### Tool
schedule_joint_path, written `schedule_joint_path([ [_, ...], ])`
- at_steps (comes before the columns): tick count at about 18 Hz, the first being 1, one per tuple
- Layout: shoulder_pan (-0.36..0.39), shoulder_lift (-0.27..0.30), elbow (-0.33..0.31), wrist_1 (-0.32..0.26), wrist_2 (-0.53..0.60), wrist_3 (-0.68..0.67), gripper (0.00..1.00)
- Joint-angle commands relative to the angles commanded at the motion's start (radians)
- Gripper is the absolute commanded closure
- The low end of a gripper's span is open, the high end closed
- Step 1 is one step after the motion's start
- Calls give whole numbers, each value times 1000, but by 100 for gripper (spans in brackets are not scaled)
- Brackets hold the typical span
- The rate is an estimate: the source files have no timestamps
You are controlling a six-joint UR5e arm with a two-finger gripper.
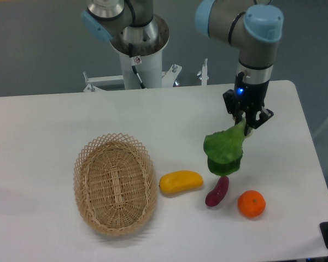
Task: Pick up the green vegetable from the table
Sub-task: 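Lift the bok choy up off the table by its stem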
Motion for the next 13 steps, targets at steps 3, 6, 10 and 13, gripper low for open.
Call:
schedule_joint_path([
  [3, 0, 0, 8, 2, -9, -31, 71],
  [6, 2, 0, 11, 2, -9, -31, 71],
  [10, -2, -3, 12, 6, -9, -31, 71],
  [13, 0, -5, 11, 6, -9, -31, 71],
])
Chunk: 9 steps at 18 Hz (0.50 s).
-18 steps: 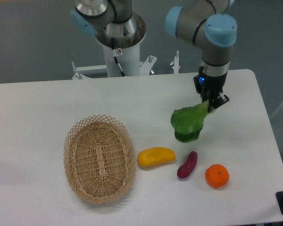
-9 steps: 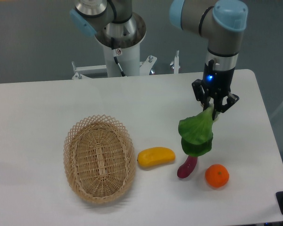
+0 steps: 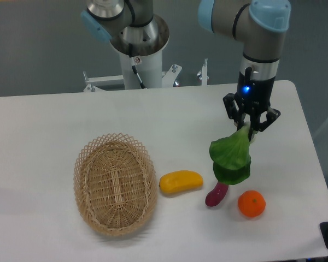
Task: Pick up the green vegetable from the table
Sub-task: 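Lift the bok choy up off the table by its stem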
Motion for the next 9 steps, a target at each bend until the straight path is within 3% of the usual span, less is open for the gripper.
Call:
schedule_joint_path([
  [9, 0, 0, -2, 5, -8, 0, 70],
])
